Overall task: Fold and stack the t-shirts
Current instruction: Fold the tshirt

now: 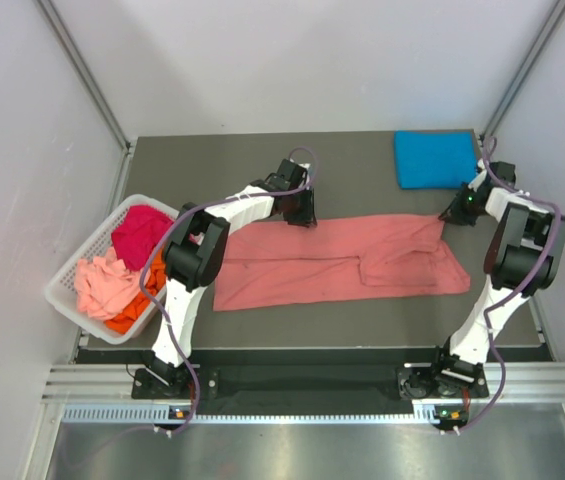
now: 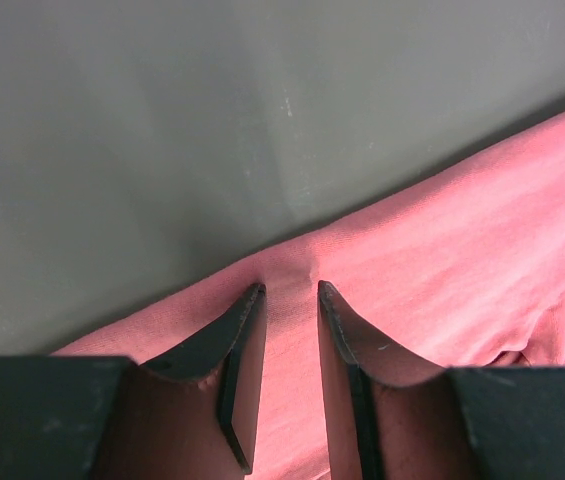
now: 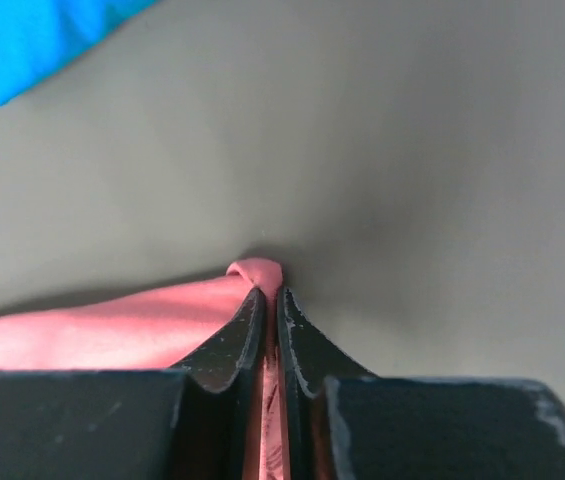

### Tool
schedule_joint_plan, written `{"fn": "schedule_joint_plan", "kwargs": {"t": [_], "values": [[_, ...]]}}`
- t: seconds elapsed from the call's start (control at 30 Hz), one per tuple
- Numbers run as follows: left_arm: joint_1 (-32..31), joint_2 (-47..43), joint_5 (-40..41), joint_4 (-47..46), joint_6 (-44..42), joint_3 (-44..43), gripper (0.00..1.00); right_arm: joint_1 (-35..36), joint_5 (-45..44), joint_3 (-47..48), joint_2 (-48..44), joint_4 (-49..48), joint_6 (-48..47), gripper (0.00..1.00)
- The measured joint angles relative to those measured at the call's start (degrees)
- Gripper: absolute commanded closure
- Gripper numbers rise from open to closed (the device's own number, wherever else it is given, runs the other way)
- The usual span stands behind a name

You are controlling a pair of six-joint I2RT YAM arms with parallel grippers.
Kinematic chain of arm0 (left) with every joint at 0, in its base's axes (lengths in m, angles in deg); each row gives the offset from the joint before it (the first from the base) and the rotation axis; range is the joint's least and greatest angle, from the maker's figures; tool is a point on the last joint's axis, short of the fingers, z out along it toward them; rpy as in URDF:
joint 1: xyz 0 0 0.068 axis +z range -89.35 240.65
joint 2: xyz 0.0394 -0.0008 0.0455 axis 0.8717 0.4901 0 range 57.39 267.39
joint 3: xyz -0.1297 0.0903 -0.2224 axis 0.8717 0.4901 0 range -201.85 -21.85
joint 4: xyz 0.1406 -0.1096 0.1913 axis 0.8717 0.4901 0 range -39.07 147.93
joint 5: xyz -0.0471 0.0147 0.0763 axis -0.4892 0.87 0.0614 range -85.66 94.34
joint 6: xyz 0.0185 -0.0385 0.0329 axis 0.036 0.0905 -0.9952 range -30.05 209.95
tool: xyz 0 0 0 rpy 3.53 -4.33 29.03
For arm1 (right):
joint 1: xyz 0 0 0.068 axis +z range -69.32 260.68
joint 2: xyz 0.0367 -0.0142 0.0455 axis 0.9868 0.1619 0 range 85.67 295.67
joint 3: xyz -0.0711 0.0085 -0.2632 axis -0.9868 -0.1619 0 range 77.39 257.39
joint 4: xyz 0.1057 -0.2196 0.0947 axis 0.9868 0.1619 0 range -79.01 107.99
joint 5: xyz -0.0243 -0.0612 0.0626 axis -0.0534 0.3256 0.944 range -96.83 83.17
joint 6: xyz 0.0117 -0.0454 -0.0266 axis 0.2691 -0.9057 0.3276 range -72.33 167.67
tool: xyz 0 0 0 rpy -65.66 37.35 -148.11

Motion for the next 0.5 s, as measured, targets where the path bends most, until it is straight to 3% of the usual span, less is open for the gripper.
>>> {"fn": "schedule_joint_plan", "kwargs": {"t": [0.13, 0.2, 0.3, 0.33, 0.5], "values": [[0.00, 0.00, -0.02, 0.00, 0.00, 0.00, 0.67, -2.14, 6.40, -2.21, 0.00, -3.93, 3.34, 0.80], [0.00, 0.02, -0.09, 0.00, 0.00, 0.00, 0.67, -2.78, 9.51, -3.30, 0.00, -6.45, 5.05, 0.79], [0.00, 0.02, -0.20, 0.00, 0.04, 0.00, 0.67, -3.91, 13.42, -4.50, 0.07, -9.42, 7.15, 0.89], [0.00, 0.02, -0.26, 0.00, 0.09, 0.00, 0.67, -4.26, 14.45, -4.61, 0.24, -10.19, 7.69, 0.99], [0.17, 0.22, -0.81, 0.02, 0.39, -0.20, 0.67, -5.14, 17.92, -5.07, 1.27, -13.09, 9.99, 1.00]]}}
